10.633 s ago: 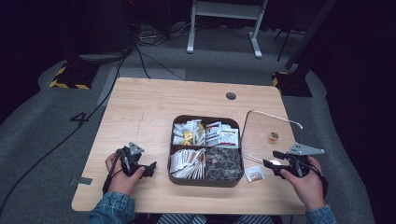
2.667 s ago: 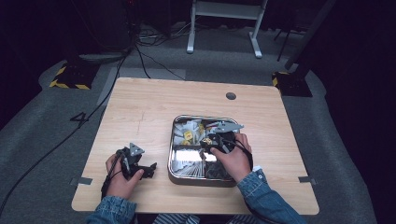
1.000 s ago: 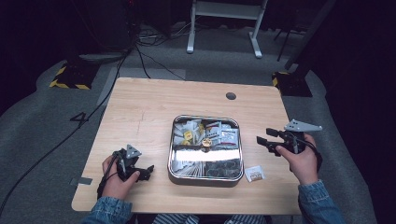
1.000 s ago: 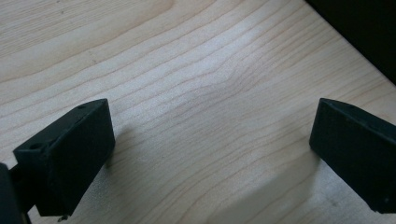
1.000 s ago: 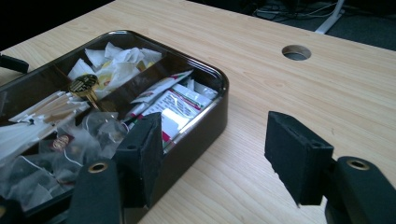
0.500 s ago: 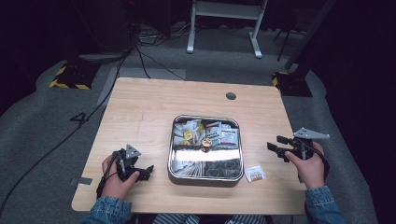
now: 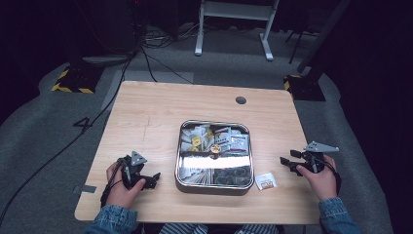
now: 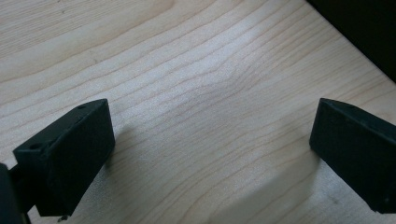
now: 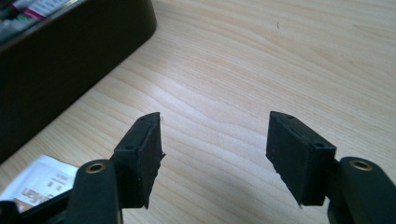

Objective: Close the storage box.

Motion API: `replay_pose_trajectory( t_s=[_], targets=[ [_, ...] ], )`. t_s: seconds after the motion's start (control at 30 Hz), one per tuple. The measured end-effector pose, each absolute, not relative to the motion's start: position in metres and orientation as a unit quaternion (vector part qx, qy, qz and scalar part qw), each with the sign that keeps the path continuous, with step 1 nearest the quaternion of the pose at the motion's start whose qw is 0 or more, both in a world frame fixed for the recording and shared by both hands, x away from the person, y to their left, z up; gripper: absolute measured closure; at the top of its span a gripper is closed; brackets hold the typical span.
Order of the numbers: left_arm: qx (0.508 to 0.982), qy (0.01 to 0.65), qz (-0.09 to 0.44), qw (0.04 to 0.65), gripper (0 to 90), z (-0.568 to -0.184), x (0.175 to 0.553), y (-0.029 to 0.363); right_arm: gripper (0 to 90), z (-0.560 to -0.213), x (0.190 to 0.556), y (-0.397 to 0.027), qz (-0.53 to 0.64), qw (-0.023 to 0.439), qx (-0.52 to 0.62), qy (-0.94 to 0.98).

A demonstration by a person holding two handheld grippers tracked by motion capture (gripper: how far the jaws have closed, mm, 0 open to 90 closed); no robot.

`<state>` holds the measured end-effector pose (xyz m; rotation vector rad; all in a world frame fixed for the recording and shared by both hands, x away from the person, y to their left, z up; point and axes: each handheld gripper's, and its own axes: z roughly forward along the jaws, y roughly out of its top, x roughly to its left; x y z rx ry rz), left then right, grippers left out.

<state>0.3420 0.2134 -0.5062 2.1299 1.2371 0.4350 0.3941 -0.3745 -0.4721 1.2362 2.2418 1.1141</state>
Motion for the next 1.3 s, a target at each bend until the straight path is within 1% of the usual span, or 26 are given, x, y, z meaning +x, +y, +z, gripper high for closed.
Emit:
replay_pose_trajectory(
  t_s=[0.2,0.4,0.6,0.7,0.77,0.83,1.3],
  targets=[
    [0.808,0.470,0.165,0.315,0.3,-0.506,0.342,0.213,36.1,-0.485,0.395,-0.376,0.385,0.175,0.434,0.795],
    [0.808,0.470,0.165,0.315,0.3,-0.506,0.342,0.213,33.2,-0.493,0.395,-0.372,0.370,0.174,0.430,0.805],
    [0.808,0.470,0.165,0.315,0.3,-0.506,0.342,0.213,28.1,-0.499,0.395,-0.372,0.355,0.175,0.428,0.812],
    [0.808,0.470,0.165,0.315,0.3,-0.506,0.342,0.213,21.1,-0.501,0.396,-0.371,0.352,0.180,0.423,0.815],
    [0.808,0.470,0.165,0.315,0.3,-0.506,0.342,0.213,12.6,-0.504,0.396,-0.370,0.351,0.187,0.423,0.814],
    [0.808,0.470,0.164,0.315,0.1,-0.506,0.342,0.213,10.6,-0.505,0.397,-0.368,0.349,0.189,0.425,0.813],
    [0.808,0.471,0.164,0.315,0.0,-0.506,0.343,0.213,10.4,-0.505,0.398,-0.368,0.350,0.187,0.425,0.814]
  ],
)
